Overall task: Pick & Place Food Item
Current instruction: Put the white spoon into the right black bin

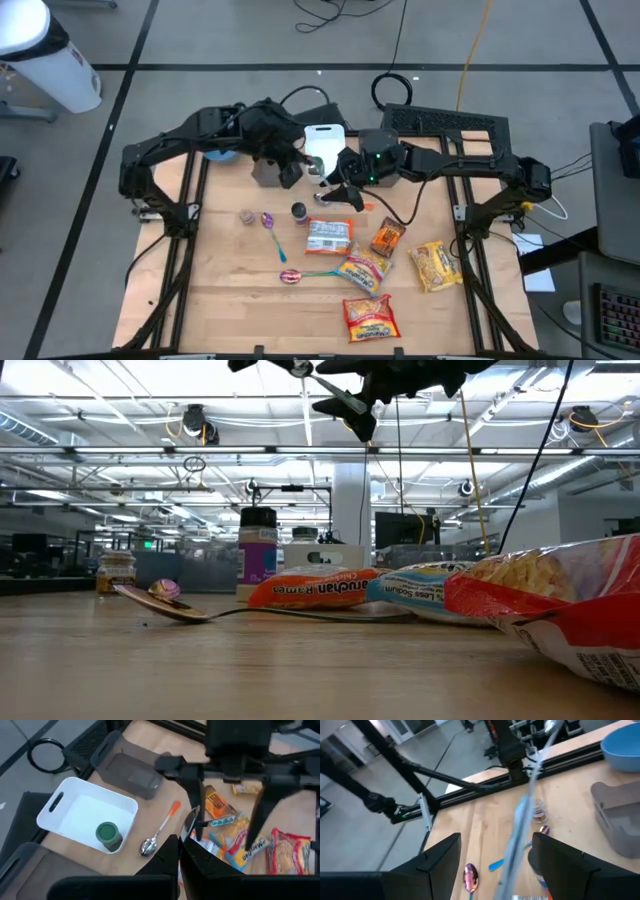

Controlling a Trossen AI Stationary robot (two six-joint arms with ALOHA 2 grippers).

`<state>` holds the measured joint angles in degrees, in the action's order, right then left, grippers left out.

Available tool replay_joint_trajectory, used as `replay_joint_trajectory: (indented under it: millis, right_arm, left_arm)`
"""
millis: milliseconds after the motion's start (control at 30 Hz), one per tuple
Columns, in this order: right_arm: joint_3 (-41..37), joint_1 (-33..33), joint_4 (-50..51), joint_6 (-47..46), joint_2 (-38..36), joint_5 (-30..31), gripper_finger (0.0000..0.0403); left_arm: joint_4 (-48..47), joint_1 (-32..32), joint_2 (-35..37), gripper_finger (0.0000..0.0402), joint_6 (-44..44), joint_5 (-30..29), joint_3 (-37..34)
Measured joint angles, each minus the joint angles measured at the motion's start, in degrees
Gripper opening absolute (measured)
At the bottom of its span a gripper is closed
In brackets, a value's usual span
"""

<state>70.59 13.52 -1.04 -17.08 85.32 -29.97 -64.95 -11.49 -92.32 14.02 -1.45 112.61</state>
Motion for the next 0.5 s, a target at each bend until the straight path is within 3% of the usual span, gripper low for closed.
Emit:
replay_joint_trajectory:
  millis: [500]
  right_arm:
    - [0.0,0.4,-3.0,-4.5,-0.7,-4.7,0.0242]
  left_arm:
    - [-3.1,0.0,-1.3,0.0009,-1.3,-2.2,2.3]
